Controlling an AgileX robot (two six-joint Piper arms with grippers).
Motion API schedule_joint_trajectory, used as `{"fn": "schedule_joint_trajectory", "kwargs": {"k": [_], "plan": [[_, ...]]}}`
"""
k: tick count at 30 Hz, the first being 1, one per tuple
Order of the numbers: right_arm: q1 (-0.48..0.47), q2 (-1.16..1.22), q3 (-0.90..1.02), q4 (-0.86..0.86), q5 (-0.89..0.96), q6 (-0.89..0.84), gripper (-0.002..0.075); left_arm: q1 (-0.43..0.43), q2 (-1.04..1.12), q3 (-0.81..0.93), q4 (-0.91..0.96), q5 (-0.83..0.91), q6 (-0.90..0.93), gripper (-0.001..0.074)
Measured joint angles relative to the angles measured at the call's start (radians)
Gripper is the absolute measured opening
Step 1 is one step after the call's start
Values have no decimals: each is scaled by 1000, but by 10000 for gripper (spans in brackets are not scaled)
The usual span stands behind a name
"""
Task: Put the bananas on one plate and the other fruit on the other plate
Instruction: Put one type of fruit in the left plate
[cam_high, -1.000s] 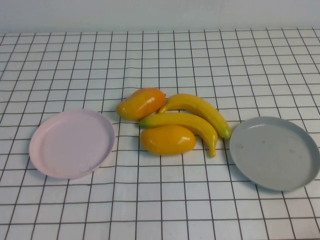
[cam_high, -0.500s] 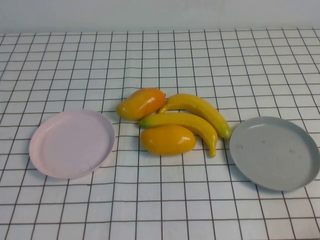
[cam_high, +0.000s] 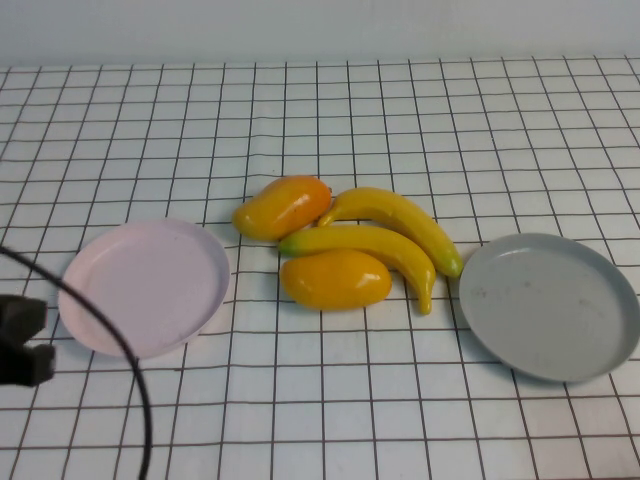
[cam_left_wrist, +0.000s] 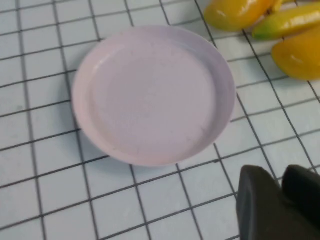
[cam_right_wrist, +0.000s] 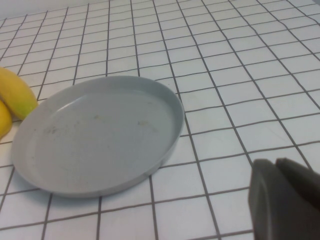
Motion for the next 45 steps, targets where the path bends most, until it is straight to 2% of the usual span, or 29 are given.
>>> {"fn": "schedule_joint_trajectory", "kwargs": {"k": [2,3,7,9,11,13,16,20,23,35,45], "plan": [[0,0,0,0,0,0,-15,-75,104,-49,21,4,3,121],[0,0,0,0,0,0,-15,-128,174,-78,40,4,3,184],[0,0,0,0,0,0,-15,-330,391,-203,147,11,-79,501],[0,0,0,0,0,0,-15,-381,492,-264,198,20,-117,596],[0,0,0,0,0,0,-15,-422,600,-348,232,46,-136,652],[0,0,0,0,0,0,-15,-450,685,-434,248,77,-110,667],[0,0,0,0,0,0,-15,-497,792,-533,262,99,67,668],[0,0,0,0,0,0,-15,-554,869,-569,264,31,360,666],[0,0,0,0,0,0,-15,-577,918,-573,270,-34,500,666],[0,0,0,0,0,0,-15,-579,1086,-573,292,-293,553,666],[0,0,0,0,0,0,-15,-579,1140,-573,223,-255,547,664]]}}
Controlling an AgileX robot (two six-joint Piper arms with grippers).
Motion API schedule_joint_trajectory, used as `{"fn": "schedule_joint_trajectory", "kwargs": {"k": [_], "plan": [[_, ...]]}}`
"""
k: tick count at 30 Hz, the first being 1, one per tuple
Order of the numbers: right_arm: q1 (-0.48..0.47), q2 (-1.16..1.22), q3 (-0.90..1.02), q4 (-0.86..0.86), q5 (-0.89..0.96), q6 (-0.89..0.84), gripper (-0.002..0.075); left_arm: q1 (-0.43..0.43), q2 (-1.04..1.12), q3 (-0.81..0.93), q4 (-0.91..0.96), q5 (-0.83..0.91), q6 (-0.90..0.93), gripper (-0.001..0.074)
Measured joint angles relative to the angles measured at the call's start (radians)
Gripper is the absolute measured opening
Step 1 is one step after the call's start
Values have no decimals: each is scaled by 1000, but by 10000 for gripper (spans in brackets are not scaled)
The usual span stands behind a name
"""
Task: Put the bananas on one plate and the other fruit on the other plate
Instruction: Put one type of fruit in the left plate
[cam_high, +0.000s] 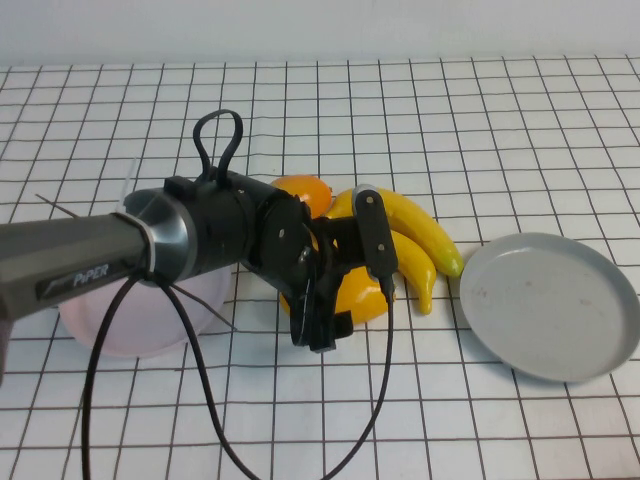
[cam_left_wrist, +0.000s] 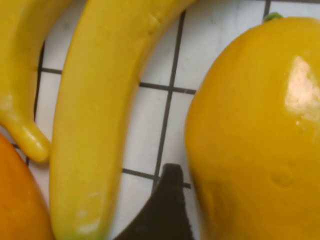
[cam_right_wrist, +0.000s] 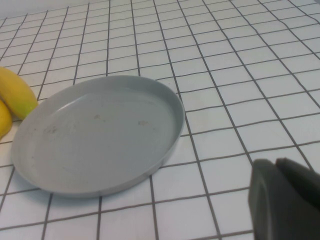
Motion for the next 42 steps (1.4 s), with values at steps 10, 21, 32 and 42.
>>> {"fn": "schedule_joint_trajectory", "kwargs": {"k": [10,21,32,42], "plan": [[0,0,0,0,0,0,-15,0,-10,0,24,3,-191,528],[0,0,0,0,0,0,-15,54,-273,90,113,-102,-544,528],[0,0,0,0,0,0,-15,395,-406,327,125,-74,-816,528],[0,0,0,0,0,0,-15,448,-286,327,133,-68,-889,528]]}}
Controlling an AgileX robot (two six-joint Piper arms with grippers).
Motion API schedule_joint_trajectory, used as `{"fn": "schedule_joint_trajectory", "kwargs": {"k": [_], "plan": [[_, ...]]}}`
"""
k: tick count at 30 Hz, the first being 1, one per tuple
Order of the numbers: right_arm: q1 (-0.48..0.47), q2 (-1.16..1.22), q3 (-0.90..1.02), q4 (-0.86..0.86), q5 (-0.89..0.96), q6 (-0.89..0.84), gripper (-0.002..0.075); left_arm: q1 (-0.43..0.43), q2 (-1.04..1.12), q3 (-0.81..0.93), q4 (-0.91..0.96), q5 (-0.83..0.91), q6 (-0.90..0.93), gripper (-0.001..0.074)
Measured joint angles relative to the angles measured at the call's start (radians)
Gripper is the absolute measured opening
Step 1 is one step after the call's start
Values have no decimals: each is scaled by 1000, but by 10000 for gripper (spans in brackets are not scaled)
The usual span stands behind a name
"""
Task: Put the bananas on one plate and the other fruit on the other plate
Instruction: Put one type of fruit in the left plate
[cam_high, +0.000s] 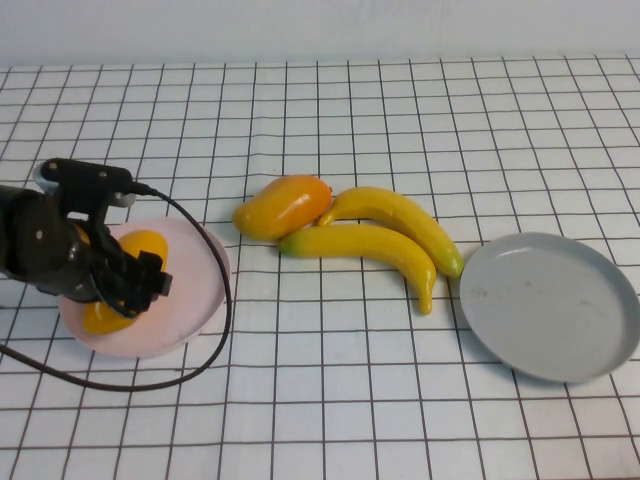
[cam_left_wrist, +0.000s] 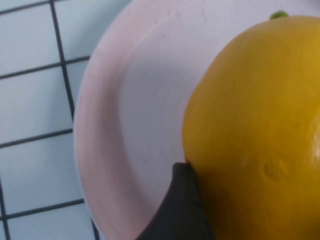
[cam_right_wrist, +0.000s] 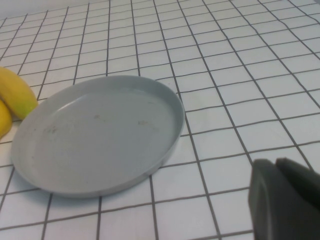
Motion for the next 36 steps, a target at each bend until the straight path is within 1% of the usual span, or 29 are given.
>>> {"fn": "schedule_joint_trajectory", "kwargs": {"k": [6,10,14,17,19,21,23,28,31,36], "plan": [[0,0,0,0,0,0,-15,0,62,-2,16,-17,-9,528],[0,0,0,0,0,0,-15,0,70,-14,98,-11,-16,528],[0,0,0,0,0,0,-15,2,81,-61,210,77,-91,528],[0,0,0,0,0,0,-15,3,81,-127,220,159,-119,527],[0,0,0,0,0,0,-15,6,81,-172,200,213,-112,556],[0,0,0,0,0,0,-15,6,81,-215,174,260,-83,632],[0,0,0,0,0,0,-15,6,81,-249,141,293,-43,664],[0,0,0,0,0,0,-15,6,81,-357,19,356,90,668],[0,0,0,0,0,0,-15,-9,81,-423,-25,367,175,668],[0,0,0,0,0,0,-15,-86,114,-512,-58,305,396,668]]}}
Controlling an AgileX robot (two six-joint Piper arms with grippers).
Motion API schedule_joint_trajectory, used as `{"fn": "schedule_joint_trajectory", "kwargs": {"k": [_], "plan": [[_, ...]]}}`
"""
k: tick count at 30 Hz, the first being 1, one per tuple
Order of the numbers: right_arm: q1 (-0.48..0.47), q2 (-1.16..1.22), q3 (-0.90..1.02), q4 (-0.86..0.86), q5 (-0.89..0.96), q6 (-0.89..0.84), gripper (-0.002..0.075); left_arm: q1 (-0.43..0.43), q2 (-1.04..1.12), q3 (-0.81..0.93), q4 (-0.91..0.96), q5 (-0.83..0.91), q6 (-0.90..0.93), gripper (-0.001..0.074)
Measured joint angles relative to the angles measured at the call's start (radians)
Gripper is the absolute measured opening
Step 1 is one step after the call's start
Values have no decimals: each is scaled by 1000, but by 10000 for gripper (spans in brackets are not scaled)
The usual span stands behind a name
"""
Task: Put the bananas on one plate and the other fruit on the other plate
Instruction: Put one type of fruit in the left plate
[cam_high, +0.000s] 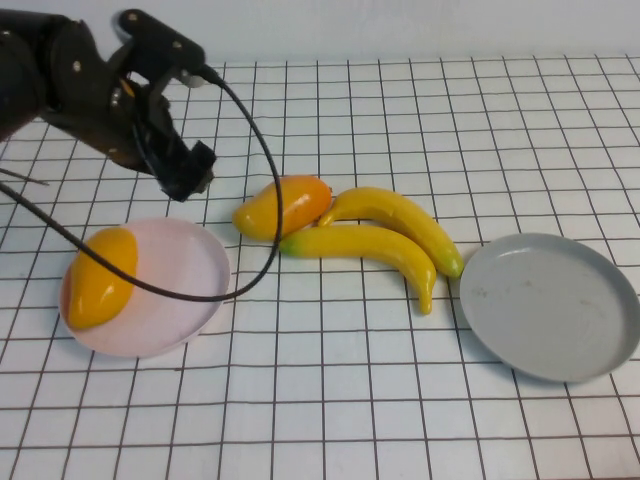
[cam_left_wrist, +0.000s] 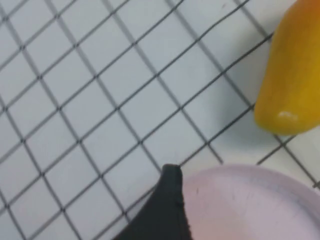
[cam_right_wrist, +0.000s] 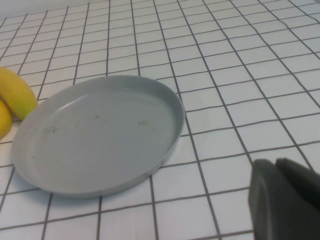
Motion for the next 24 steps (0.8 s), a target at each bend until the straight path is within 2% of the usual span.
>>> {"fn": "schedule_joint_trajectory", "kwargs": {"k": [4,8,12,17,24], "plan": [[0,0,0,0,0,0,-15,-72,85,-75,0,-6,131,668],[0,0,0,0,0,0,-15,-117,222,-181,-26,74,242,668],[0,0,0,0,0,0,-15,-125,338,-302,-71,144,299,668],[0,0,0,0,0,0,-15,-125,425,-414,-79,152,308,668],[0,0,0,0,0,0,-15,-119,492,-451,-102,147,308,669]]}}
